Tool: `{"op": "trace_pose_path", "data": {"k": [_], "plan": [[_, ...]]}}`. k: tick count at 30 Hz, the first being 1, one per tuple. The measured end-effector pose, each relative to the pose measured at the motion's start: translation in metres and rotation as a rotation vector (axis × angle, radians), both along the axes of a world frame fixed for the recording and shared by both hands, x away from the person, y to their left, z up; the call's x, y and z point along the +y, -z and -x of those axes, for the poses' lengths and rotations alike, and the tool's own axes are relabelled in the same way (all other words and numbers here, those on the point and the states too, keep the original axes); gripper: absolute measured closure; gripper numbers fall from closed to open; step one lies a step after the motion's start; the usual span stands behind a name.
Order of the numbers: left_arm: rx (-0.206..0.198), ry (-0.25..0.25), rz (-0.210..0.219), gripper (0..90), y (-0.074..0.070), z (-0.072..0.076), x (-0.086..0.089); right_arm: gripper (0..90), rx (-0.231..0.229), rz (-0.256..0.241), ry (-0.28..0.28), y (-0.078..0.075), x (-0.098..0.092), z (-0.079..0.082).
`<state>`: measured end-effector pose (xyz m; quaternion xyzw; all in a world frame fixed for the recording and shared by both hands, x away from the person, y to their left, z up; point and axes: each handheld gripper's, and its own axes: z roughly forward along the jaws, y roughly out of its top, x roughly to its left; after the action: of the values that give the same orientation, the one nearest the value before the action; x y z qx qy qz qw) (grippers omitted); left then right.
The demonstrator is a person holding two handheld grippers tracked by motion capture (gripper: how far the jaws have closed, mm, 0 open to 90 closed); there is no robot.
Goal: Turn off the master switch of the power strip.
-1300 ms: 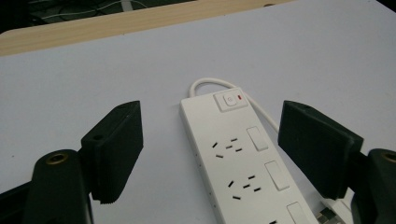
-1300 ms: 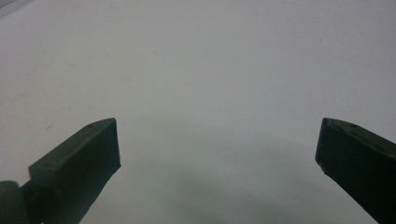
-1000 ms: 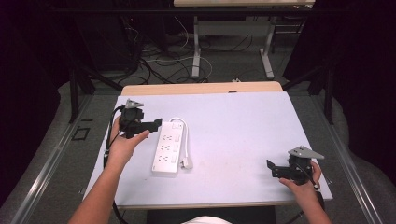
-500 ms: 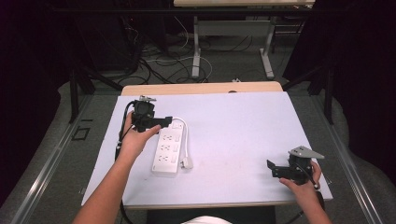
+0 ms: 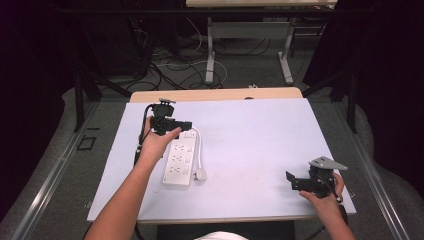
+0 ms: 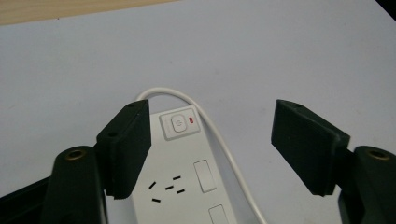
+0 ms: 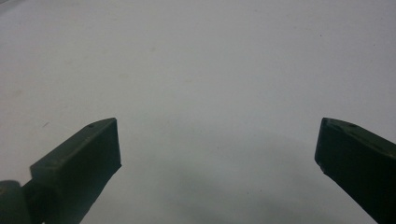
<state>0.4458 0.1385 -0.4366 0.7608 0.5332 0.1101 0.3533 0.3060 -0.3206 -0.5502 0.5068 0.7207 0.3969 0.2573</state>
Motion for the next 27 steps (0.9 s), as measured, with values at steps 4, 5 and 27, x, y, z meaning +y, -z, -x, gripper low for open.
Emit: {"op": "trace_pose_path", "data": {"k": [4, 5, 27], "plan": [[0.026, -0.01, 0.023, 33.7, 0.003, -0.005, -0.002, 0.1, 0.009, -0.003, 0.0, 0.001, 0.001, 0.0], [0.025, -0.015, 0.021, 34.0, 0.004, -0.006, -0.003, 0.1, 0.01, -0.002, -0.003, 0.001, 0.0, 0.0], [0.117, -0.026, 0.029, 52.6, 0.031, -0.019, -0.013, 0.1, 0.017, 0.004, -0.01, 0.002, 0.0, -0.001]]}}
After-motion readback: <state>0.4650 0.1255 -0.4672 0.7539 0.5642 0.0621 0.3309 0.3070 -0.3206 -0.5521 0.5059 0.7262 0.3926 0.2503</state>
